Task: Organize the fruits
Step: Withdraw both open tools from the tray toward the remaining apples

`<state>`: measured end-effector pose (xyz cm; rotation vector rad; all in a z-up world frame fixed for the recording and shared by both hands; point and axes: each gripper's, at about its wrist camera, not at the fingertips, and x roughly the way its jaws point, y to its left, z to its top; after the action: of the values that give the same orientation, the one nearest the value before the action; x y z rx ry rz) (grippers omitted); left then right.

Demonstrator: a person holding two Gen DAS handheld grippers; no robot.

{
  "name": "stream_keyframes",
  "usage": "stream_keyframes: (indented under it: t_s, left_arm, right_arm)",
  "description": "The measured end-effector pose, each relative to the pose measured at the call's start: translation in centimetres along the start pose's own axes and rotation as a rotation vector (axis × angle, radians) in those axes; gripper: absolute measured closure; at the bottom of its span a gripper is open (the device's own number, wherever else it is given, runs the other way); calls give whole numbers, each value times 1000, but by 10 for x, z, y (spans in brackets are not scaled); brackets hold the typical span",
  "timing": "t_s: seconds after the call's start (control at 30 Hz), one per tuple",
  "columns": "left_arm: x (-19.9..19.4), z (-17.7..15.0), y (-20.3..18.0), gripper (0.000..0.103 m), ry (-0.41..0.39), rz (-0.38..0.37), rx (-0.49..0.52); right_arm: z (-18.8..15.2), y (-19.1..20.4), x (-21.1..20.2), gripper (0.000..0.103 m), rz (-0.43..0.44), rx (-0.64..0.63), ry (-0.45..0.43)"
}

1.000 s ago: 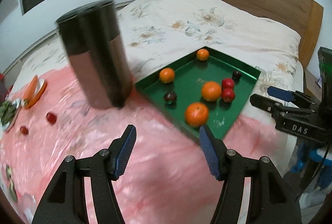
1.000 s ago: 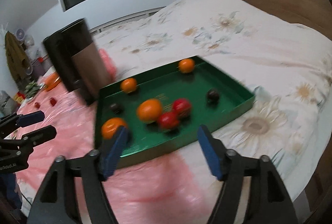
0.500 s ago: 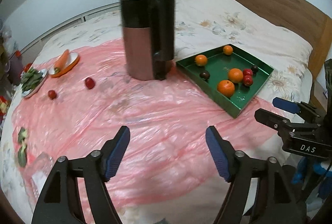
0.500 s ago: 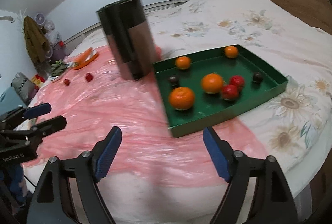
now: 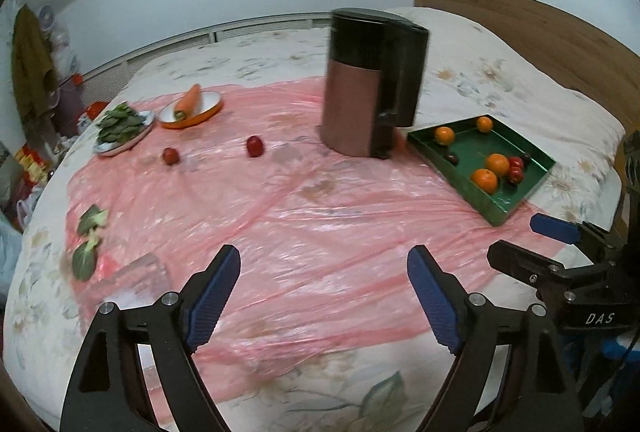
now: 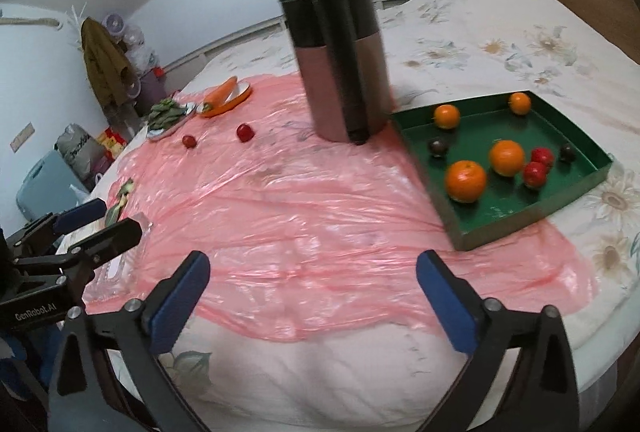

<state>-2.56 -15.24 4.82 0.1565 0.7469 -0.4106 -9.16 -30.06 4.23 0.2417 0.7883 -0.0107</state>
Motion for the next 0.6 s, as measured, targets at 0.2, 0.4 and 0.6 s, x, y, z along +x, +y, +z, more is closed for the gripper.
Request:
stream_keyframes:
  t_s: [0.2,0.4,0.6]
  left_arm:
    - [-1,-9,18,20,-4,26,-19]
    - [2,-11,33,17,-6,45,-43]
    - [11,-12,54,17,3,63,-95]
  right_arm:
    - [-1,25,14,0,-8,-62,16]
    - [1,43,30,0,27,-81,51]
    - [3,62,47,0,51,-111,89]
